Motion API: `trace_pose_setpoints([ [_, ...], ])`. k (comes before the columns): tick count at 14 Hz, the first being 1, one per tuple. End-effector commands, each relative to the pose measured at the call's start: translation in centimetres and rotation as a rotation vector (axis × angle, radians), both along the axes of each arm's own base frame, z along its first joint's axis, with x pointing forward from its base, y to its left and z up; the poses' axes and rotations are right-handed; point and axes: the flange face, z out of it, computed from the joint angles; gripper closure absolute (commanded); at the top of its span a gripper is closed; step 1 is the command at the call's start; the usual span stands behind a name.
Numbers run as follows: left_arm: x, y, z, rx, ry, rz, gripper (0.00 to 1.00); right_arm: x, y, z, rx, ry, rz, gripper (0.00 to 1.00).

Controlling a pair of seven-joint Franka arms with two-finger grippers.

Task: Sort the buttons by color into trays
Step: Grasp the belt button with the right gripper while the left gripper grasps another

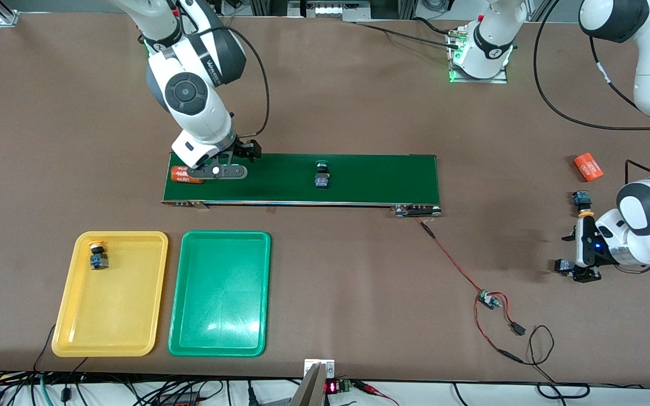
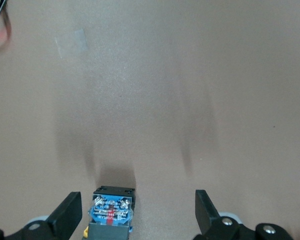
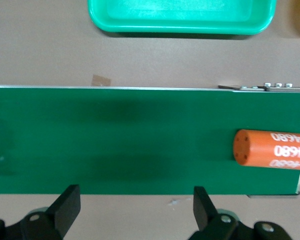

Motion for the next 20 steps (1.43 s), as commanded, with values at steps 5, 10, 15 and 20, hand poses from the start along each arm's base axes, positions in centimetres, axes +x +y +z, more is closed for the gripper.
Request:
trace_pose_setpoints([
  [5, 1.7, 1.4, 0.1, -0.041, -0.052, -0.02, 0.0, -0.9, 4.1, -1.9, 0.015, -0.051, -0.086, 0.0],
  [10, 1.4, 1.5, -1.2, -0.056, -0.045, -0.028, 0.0, -1.2, 5.9, -3.8, 0.036, -0.066, -0.086, 0.0],
  [15, 1.2, 2.1, -1.6, -0.059, -0.045, -0.034, 0.0, -1.1, 8.5, -4.9, 0.045, -0.066, -0.114, 0.0],
  [20, 1.2, 2.1, -1.7, -0.07, -0.048, -0.027, 0.13, -1.1, 8.7, -5.5, 0.041, -0.06, -0.115, 0.0],
])
